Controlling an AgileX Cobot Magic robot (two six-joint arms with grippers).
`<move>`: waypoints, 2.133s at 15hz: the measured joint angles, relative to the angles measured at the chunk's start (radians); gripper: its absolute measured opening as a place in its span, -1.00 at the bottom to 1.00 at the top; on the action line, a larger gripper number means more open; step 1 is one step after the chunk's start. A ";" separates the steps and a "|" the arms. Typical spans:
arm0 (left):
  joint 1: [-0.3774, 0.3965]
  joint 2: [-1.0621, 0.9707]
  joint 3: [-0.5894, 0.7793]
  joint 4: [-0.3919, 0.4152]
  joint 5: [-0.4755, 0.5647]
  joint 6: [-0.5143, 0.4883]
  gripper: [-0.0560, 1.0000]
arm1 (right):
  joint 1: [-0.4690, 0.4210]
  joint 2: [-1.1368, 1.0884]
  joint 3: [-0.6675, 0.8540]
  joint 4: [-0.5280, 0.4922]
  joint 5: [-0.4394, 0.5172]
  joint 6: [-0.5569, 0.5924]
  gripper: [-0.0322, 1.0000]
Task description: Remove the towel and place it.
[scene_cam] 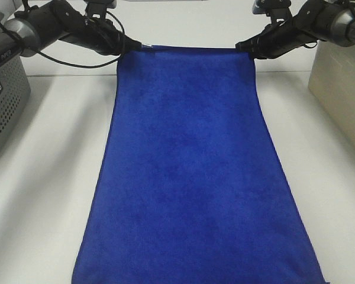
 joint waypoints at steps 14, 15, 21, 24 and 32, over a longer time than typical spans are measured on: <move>-0.003 0.067 0.000 0.020 -0.098 0.001 -0.75 | 0.000 0.056 0.000 0.093 -0.067 -0.061 -0.52; -0.002 0.068 0.000 0.023 -0.098 0.001 -0.58 | -0.001 0.059 0.000 0.096 -0.061 -0.061 -0.35; 0.001 0.052 0.000 0.064 -0.015 -0.082 0.35 | -0.002 0.036 0.000 0.107 0.124 -0.061 0.20; 0.001 -0.006 0.000 0.120 0.128 -0.125 0.35 | -0.003 -0.017 -0.015 0.041 0.264 -0.061 0.20; 0.001 -0.259 -0.001 0.272 0.690 -0.322 0.52 | -0.003 -0.292 -0.016 -0.025 0.743 0.138 0.37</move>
